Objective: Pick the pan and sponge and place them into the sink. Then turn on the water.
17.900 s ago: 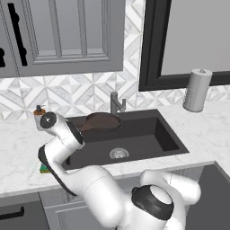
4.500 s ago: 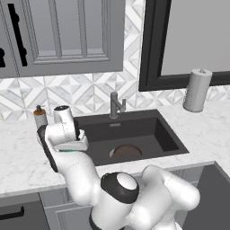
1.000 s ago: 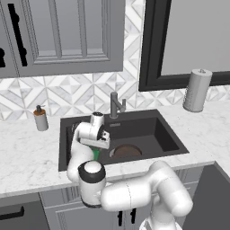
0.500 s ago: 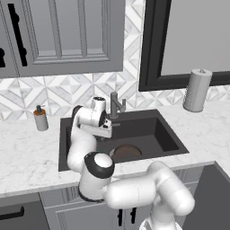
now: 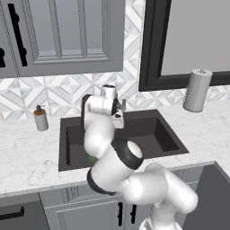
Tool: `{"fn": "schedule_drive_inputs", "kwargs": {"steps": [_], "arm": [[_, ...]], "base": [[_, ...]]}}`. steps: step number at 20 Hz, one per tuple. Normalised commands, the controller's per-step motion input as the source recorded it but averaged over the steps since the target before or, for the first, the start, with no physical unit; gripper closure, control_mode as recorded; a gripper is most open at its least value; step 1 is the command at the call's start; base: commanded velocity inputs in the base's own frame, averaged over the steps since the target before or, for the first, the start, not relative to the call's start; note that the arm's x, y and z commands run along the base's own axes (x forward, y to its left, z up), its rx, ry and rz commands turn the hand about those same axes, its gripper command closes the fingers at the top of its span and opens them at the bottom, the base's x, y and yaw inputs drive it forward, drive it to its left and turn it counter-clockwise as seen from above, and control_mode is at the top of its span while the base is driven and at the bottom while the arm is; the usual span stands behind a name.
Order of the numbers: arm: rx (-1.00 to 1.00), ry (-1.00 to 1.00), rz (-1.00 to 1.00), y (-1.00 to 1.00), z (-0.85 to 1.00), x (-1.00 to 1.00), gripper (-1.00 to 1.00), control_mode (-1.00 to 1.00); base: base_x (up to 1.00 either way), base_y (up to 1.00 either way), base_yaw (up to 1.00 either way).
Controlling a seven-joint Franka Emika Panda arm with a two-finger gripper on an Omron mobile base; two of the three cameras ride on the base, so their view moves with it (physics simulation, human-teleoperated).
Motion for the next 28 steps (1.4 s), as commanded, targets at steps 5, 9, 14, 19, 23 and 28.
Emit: {"fn": "schedule_drive_inputs", "kwargs": {"steps": [5,9,14,19,23,28], "arm": [[-0.05,-0.13,0.24,-0.89,0.58,-0.54,-1.00,-1.00],[-0.07,-0.16,0.25,-0.89,0.40,-0.16,-1.00,-1.00],[-0.06,-0.17,0.25,-0.90,0.16,0.00,-1.00,-1.00],[-0.01,-0.26,0.21,-0.94,0.02,0.00,-1.00,-1.00],[0.13,-0.47,0.09,-0.67,0.00,0.01,-1.00,-1.00],[0.23,-0.43,0.02,-0.48,0.00,0.18,-1.00,-1.00]], "base": [[0.00,0.00,0.00],[0.00,0.00,0.00],[0.00,0.00,0.00],[0.00,0.00,0.00],[0.00,0.00,0.00],[0.00,0.00,0.00]]}}
